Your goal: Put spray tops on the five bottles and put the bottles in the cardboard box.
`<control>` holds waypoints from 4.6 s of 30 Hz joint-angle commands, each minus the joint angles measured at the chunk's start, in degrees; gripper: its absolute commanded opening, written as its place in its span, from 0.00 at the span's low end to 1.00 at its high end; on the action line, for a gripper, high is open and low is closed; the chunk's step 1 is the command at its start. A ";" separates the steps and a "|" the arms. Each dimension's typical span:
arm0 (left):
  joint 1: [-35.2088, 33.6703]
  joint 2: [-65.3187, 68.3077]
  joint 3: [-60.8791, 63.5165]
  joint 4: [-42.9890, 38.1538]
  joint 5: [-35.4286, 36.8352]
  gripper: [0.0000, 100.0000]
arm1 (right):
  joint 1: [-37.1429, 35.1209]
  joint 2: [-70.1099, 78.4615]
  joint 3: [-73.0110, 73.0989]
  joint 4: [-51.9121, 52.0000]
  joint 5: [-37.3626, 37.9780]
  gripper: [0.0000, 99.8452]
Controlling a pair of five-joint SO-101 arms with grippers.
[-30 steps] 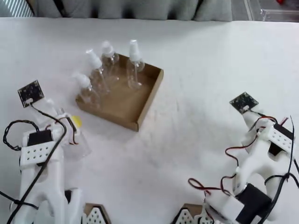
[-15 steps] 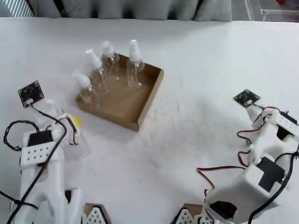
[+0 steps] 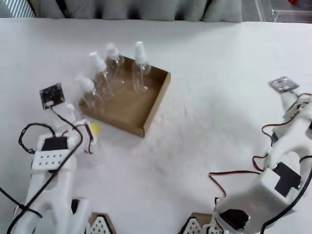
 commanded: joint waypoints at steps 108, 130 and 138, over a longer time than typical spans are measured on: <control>37.85 -60.97 32.62 -29.98 -10.73 0.02 | -69.93 -73.36 27.34 -43.03 -63.91 0.02; 37.85 -60.97 32.62 -29.98 -10.73 0.02 | -76.35 -74.15 42.81 -37.67 -63.91 0.03; 37.85 -60.97 32.62 -29.98 -10.73 0.02 | -76.79 -75.65 41.58 -34.51 -63.82 0.27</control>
